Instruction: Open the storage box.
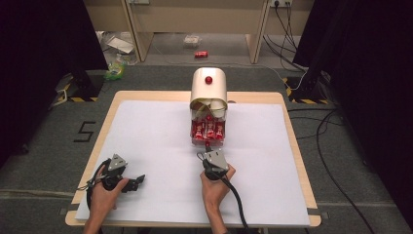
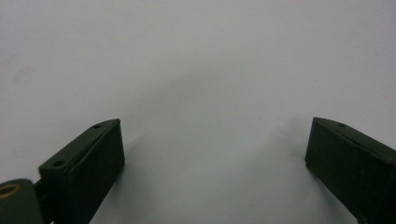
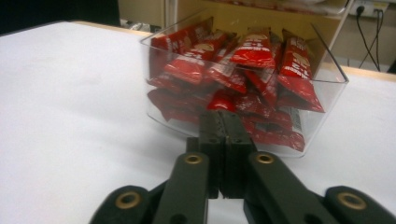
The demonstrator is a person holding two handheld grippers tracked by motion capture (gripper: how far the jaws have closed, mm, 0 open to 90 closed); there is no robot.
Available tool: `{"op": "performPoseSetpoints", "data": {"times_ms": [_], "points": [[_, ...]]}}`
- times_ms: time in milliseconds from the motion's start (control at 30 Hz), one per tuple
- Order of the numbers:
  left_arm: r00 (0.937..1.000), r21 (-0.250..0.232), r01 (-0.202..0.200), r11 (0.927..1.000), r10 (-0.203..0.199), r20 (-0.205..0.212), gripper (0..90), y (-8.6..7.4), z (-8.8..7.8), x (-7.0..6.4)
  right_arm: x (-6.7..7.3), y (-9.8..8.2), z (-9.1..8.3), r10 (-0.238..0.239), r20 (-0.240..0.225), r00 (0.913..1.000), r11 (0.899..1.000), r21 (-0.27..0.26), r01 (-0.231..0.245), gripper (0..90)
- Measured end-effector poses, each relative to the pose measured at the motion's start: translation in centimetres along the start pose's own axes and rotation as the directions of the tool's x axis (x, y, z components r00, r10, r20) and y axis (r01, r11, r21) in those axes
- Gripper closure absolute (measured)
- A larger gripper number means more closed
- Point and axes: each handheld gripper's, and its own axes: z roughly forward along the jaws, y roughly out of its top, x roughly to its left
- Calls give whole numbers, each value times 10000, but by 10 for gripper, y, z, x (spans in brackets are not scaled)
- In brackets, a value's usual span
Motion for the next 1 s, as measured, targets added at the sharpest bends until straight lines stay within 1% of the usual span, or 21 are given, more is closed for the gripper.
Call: {"op": "performPoseSetpoints", "data": {"times_ms": [67,133,233,333,467,567,667,733,800,867,1000], "points": [[10000,-23,-41,10000,41,-36,40,0,0,-1,-1,0,-2,85,-126,9999,9999,101,-83,844],[10000,-33,-45,10000,45,-52,41,0,0,-1,-2,-1,-2,205,-180,9996,9997,94,-203,817],[10000,-6,-3,10000,3,-8,40,0,0,0,-3,-1,-2,222,-339,9992,9998,13,-222,783],[10000,-14,-7,10000,7,-5,40,0,0,0,-6,-1,-4,206,-613,9979,9998,69,-202,758],[10000,-3,-15,10000,15,-15,40,0,0,0,-16,0,-8,234,-990,9948,9997,-32,-238,733],[10000,-3,2,10000,-2,-4,40,0,0,0,-25,2,-10,256,-1406,9897,9996,123,-241,711],[10000,-1,9,10000,-9,-1,39,0,0,0,-32,4,-12,64,-1554,9878,9999,109,-48,697],[10000,-1,7,10000,-7,-5,39,0,0,0,-34,5,-13,6,-1678,9858,9997,224,32,685],[10000,-3,5,10000,-5,-10,39,0,0,0,-37,6,-13,-181,-1791,9837,9996,184,218,676],[10000,-5,16,10000,-16,1,39,0,0,0,-38,6,-13,-373,-1823,9825,9988,255,427,665],[10000,-3,16,10000,-16,1,39,0,0,0,-40,7,-13,-508,-2146,9754,9973,414,610,646]]}}
